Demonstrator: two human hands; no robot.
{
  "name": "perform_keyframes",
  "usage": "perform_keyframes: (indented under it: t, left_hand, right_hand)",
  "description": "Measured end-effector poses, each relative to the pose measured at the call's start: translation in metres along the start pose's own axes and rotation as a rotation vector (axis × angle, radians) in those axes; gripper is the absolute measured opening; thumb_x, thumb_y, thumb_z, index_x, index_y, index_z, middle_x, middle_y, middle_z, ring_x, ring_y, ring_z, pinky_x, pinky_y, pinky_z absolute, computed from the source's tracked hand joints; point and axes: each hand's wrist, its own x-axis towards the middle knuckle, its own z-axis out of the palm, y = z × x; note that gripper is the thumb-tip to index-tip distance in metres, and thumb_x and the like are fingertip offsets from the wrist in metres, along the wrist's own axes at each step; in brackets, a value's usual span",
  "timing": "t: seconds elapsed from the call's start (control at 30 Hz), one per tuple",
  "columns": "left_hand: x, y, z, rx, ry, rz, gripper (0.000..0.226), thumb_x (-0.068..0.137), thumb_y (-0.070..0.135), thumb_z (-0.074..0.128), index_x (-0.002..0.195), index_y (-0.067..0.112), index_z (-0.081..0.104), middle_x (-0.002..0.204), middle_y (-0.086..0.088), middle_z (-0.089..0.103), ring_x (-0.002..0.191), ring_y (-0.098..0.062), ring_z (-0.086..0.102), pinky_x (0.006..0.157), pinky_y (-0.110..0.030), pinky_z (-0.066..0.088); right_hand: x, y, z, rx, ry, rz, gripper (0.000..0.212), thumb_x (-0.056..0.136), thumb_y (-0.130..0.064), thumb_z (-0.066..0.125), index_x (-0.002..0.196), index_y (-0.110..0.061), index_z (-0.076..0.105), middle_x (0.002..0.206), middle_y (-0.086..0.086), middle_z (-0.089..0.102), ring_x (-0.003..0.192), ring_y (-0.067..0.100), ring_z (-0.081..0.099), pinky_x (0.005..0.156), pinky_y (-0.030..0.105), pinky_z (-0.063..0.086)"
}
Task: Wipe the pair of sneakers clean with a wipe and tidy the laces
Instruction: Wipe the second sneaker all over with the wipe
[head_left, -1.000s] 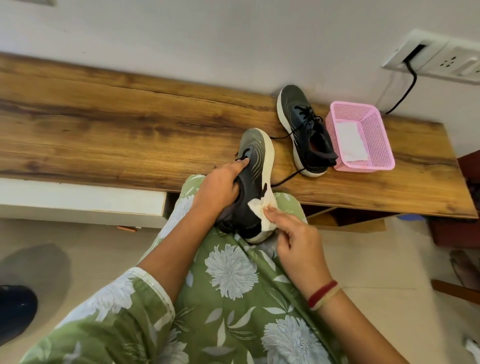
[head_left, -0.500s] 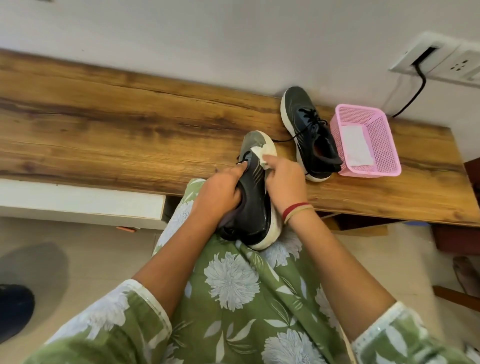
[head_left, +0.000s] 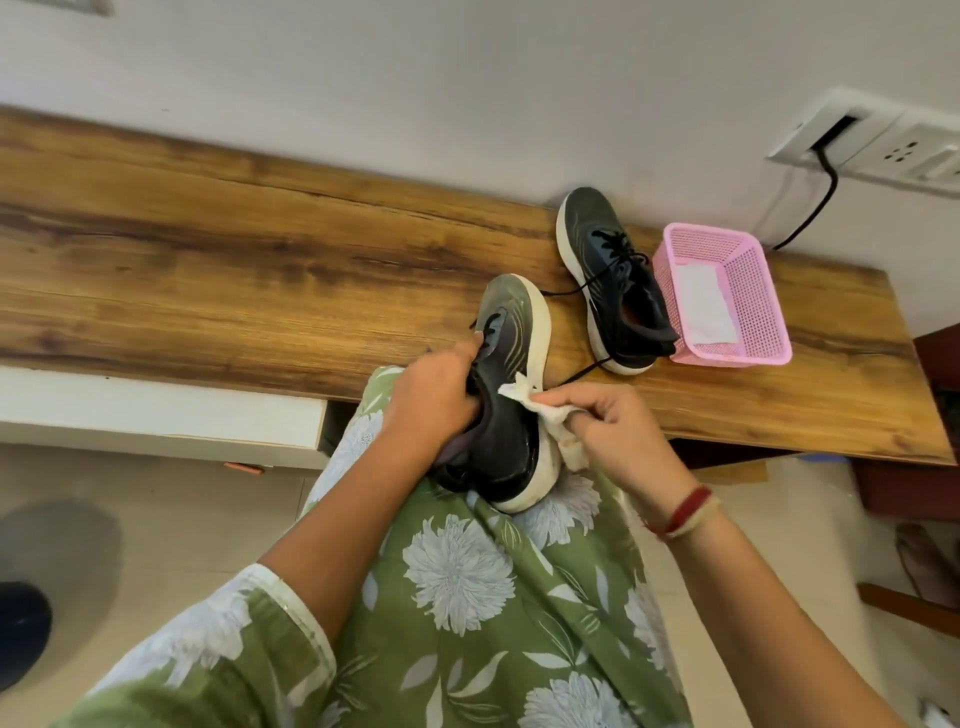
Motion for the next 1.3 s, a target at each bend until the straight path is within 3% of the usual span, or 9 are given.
perform_keyframes:
  t: [0.1, 0.17, 0.23, 0.37, 0.47, 0.63, 1.03, 1.2, 1.3]
  left_hand:
    - [0.004, 0.007, -0.002, 0.055, 0.016, 0.033, 0.064, 0.088, 0.008, 0.047, 0.146, 0.030, 0.031, 0.115, -0.013, 0.065, 0.100, -0.033, 0.060, 0.078, -0.039, 0.046]
    - [0.004, 0.013, -0.001, 0.064, 0.076, 0.086, 0.066, 0.089, 0.005, 0.043, 0.148, 0.030, 0.025, 0.133, -0.011, 0.055, 0.106, -0.033, 0.059, 0.079, -0.039, 0.045]
    - [0.003, 0.014, 0.000, 0.026, 0.189, 0.174, 0.067, 0.086, -0.001, 0.043, 0.147, 0.024, 0.031, 0.143, -0.011, 0.047, 0.109, -0.034, 0.060, 0.076, -0.042, 0.050]
    - [0.016, 0.004, 0.003, -0.021, 0.353, 0.326, 0.067, 0.068, -0.007, 0.051, 0.132, 0.011, 0.054, 0.127, -0.017, 0.059, 0.098, -0.037, 0.066, 0.065, -0.045, 0.058]
    - [0.018, 0.007, 0.005, -0.123, 0.318, 0.350, 0.065, 0.065, -0.009, 0.055, 0.127, 0.010, 0.059, 0.125, -0.015, 0.061, 0.105, -0.033, 0.064, 0.078, -0.043, 0.057]
    - [0.016, 0.006, 0.008, -0.264, 0.305, 0.233, 0.056, 0.073, -0.005, 0.053, 0.126, 0.011, 0.060, 0.123, -0.013, 0.063, 0.116, -0.026, 0.059, 0.095, -0.032, 0.047]
    - [0.019, 0.007, 0.008, -0.341, 0.245, 0.029, 0.040, 0.072, -0.004, 0.059, 0.108, 0.011, 0.066, 0.103, -0.006, 0.069, 0.096, -0.025, 0.063, 0.075, -0.018, 0.037]
    - [0.031, 0.007, 0.015, -0.198, 0.170, -0.069, 0.067, 0.080, -0.005, 0.054, 0.141, 0.014, 0.037, 0.118, -0.010, 0.049, 0.110, -0.029, 0.048, 0.086, -0.038, 0.041]
    - [0.029, 0.011, 0.017, -0.126, 0.123, -0.048, 0.069, 0.085, -0.005, 0.048, 0.147, 0.021, 0.031, 0.119, -0.010, 0.043, 0.111, -0.029, 0.041, 0.094, -0.040, 0.040]
  right_hand:
    - [0.005, -0.005, -0.009, 0.573, 0.114, 0.145, 0.033, 0.088, 0.010, 0.045, 0.094, -0.012, 0.069, 0.092, 0.007, 0.071, 0.084, 0.020, 0.064, 0.078, 0.035, 0.051]
    - [0.016, -0.009, -0.015, 0.632, 0.259, 0.151, 0.030, 0.090, 0.007, 0.044, 0.096, -0.013, 0.067, 0.095, 0.008, 0.068, 0.085, 0.019, 0.064, 0.079, 0.033, 0.051]
    - [0.033, -0.014, -0.020, 0.565, 0.390, 0.091, 0.030, 0.090, 0.005, 0.046, 0.098, -0.016, 0.066, 0.099, 0.005, 0.067, 0.092, 0.019, 0.063, 0.083, 0.033, 0.051]
    - [0.068, -0.021, -0.018, 0.205, 0.475, -0.086, 0.034, 0.089, 0.003, 0.049, 0.111, -0.017, 0.066, 0.107, 0.001, 0.066, 0.101, 0.012, 0.059, 0.092, 0.025, 0.047]
    - [0.086, -0.022, -0.007, -0.106, 0.466, -0.215, 0.038, 0.088, 0.005, 0.044, 0.116, -0.011, 0.065, 0.119, 0.003, 0.063, 0.108, 0.004, 0.051, 0.093, 0.001, 0.032]
    - [0.109, 0.000, 0.013, -0.448, 0.303, -0.286, 0.044, 0.086, 0.004, 0.044, 0.127, -0.007, 0.057, 0.131, 0.012, 0.055, 0.123, 0.023, 0.050, 0.106, 0.022, 0.028]
    - [0.080, 0.008, 0.036, -0.325, 0.189, -0.255, 0.044, 0.079, 0.011, 0.044, 0.110, -0.009, 0.068, 0.113, 0.009, 0.066, 0.107, 0.020, 0.058, 0.093, 0.013, 0.033]
    - [0.085, 0.006, 0.017, -0.024, 0.093, -0.108, 0.036, 0.082, 0.009, 0.047, 0.086, -0.015, 0.073, 0.088, 0.000, 0.068, 0.084, 0.014, 0.060, 0.078, 0.024, 0.044]
    - [0.108, 0.001, -0.002, 0.212, 0.358, 0.006, 0.034, 0.085, 0.005, 0.047, 0.093, -0.017, 0.071, 0.093, 0.003, 0.068, 0.082, 0.014, 0.059, 0.075, 0.029, 0.049]
